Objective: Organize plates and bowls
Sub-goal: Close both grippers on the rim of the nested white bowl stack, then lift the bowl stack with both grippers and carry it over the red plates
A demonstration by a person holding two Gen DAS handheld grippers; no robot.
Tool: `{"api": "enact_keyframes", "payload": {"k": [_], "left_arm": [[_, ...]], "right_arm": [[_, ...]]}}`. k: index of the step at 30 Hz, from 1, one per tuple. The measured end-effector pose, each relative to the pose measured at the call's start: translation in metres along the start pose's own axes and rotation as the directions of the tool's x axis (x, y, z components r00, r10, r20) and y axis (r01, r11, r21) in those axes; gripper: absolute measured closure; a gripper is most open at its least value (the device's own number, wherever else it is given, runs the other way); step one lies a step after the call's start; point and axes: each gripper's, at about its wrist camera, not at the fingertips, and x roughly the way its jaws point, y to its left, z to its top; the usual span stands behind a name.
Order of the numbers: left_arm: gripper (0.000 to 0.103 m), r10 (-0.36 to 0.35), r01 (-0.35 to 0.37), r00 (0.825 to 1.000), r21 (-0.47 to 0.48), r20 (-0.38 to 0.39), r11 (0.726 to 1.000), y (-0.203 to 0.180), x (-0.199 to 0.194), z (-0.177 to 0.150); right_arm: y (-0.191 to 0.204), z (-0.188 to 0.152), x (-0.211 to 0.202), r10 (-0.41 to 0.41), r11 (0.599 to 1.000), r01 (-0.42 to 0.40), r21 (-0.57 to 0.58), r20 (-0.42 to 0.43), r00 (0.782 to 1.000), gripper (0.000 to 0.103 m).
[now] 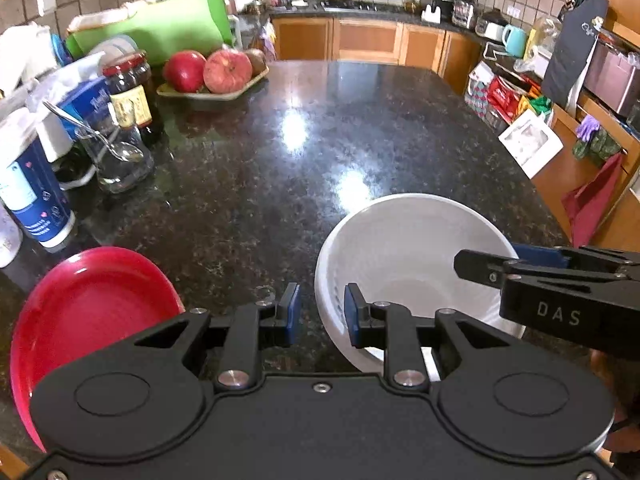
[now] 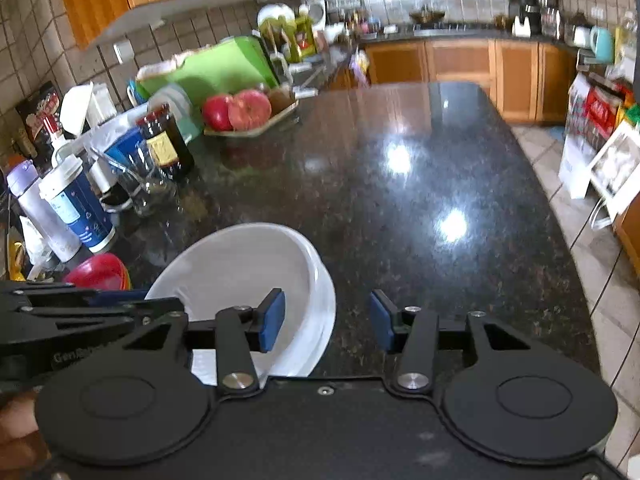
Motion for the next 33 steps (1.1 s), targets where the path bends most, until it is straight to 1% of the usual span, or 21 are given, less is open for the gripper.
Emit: {"api": "enact_keyframes", "payload": {"k": [3,5,10,17,22,26,33], "left_arm": [[0.069,-0.002,0.002,1.000,-0.001,-0.027,1.000,0.001,0.007,0.003],[0.069,-0.018,0.018,0.999,-0.005,-0.043,1.000,0.003,0.010,0.005],[0.069,-0.045,0.045,0.996,0.001,-0.081,0.999,0.002,0.021,0.009],[0.069,-0.073,0.075,0.990,0.007,-0.117,0.997,-0.002,0.032,0.012],[0.069,-0.078,0.081,0.990,0.019,-0.121,0.997,-0.007,0.033,0.013],[0.069,-0.066,0.071,0.989,0.029,-0.133,0.997,-0.011,0.032,0.011],[0.069,-0.071,0.071,0.987,-0.006,-0.143,0.997,-0.011,0.026,0.009]], "right_arm": [[-0.002,0.003,0.009,0.004,1.000,-0.002,0.019,-0.057,0.998,0.059],[-0.003,0.006,0.014,0.000,1.000,0.002,0.027,-0.082,0.997,0.063],[-0.002,0.011,0.025,0.014,0.999,-0.009,0.041,-0.127,0.992,0.078],[-0.005,0.014,0.030,0.028,0.999,-0.023,0.032,-0.143,0.989,0.080],[-0.002,0.013,0.036,0.039,0.999,-0.037,0.017,-0.158,0.987,0.082],[-0.001,0.012,0.035,0.035,0.999,-0.035,0.002,-0.146,0.989,0.082],[-0.004,0.010,0.030,0.050,0.999,-0.050,0.005,-0.137,0.989,0.082]]}}
